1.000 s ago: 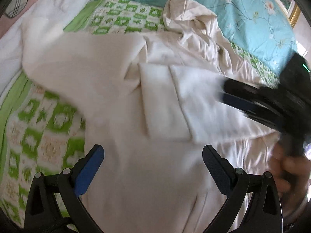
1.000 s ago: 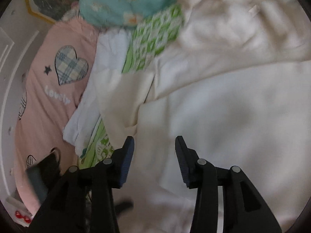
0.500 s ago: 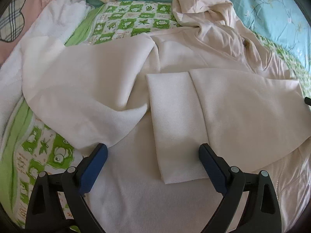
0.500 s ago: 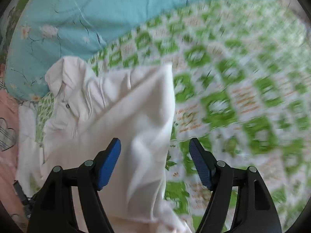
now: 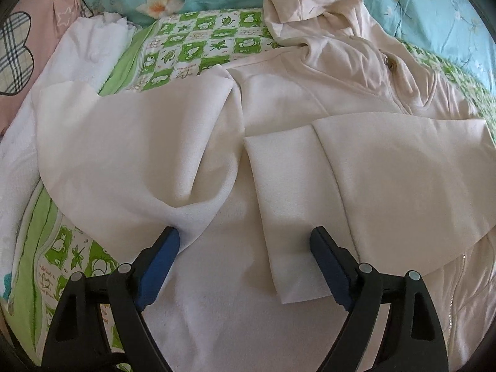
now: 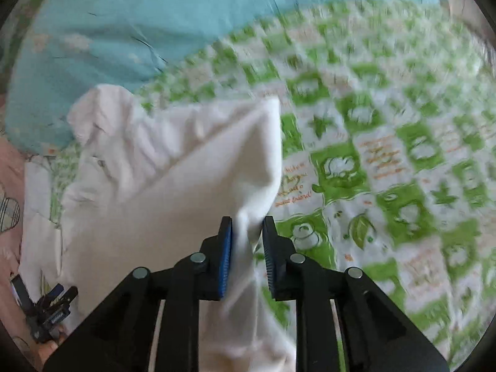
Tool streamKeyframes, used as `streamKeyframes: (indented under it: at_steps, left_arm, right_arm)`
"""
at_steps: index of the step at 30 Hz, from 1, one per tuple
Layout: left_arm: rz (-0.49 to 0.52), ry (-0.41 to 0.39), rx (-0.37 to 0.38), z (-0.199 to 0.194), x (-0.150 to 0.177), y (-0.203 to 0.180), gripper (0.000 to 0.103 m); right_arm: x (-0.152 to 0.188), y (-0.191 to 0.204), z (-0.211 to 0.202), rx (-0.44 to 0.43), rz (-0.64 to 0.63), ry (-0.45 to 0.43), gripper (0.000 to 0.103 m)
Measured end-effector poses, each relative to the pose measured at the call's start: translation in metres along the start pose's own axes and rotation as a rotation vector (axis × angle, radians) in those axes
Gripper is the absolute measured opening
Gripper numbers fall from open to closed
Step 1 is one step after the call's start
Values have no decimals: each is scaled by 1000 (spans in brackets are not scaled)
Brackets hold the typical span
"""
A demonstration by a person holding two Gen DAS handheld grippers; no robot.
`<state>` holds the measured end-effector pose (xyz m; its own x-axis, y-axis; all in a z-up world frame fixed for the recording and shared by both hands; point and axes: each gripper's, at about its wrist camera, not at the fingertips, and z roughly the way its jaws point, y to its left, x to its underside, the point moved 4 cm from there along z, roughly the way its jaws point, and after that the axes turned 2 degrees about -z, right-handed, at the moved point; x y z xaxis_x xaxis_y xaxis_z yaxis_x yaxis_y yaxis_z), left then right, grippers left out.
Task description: Fold large clothes
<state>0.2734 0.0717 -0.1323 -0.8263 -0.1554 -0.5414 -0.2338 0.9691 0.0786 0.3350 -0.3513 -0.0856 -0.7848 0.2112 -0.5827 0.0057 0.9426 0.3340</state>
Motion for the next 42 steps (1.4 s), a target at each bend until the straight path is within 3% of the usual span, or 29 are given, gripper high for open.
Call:
streamKeyframes:
  at_steps: [2, 4, 5, 7, 8, 12, 14, 18, 23, 28, 35, 37, 38, 39, 42]
  left_arm:
    - [-2, -2, -3, 0, 1, 0, 89]
    - [-2, -5, -3, 0, 1, 0, 89]
    - [-2, -8, -4, 0, 2, 0, 90]
    - [-8, -5, -1, 0, 3, 2, 91]
    - [-12, -2, 3, -2, 4, 4, 90]
    - [-53, -27, 48, -25, 9, 21, 86]
    - [-80, -63, 59, -41, 9, 36, 86]
    - [-170, -109, 5, -62, 0, 88, 89]
    - [-308, -117, -58, -58, -22, 170, 90]
    - [-507, -103, -47, -25, -51, 258, 90]
    - [-632, -122, -101, 19, -103, 321, 88]
    - [-642, -144, -82, 23, -111, 326, 57]
    - [-642, -136, -57, 26, -113, 325, 13]
    - [-649, -118, -34, 27, -112, 321, 5]
    - [-592, -191, -3, 2, -112, 292, 3]
  right_arm:
    - [9, 17, -25, -42, -71, -59, 28]
    - [25, 31, -29, -96, -134, -30, 43]
    - [31, 30, -23, -76, -147, 1, 45]
    - [43, 21, -3, 46, -177, 75, 43]
    - [47, 14, 3, 56, -165, 92, 43]
    - [46, 19, -27, 5, -71, 18, 45]
    - [44, 30, -49, -87, -72, -41, 50]
    - [59, 58, -70, -172, -103, -60, 55]
    - [85, 93, -68, -238, -138, 11, 55]
    - [103, 106, -58, -267, -155, 61, 55]
    - [113, 116, -52, -265, -176, 105, 55]
    - [116, 117, -51, -254, -180, 111, 55]
    - [117, 117, -51, -252, -179, 115, 55]
    - [118, 117, -51, -250, -178, 117, 55]
    - [120, 116, -53, -249, -178, 114, 55]
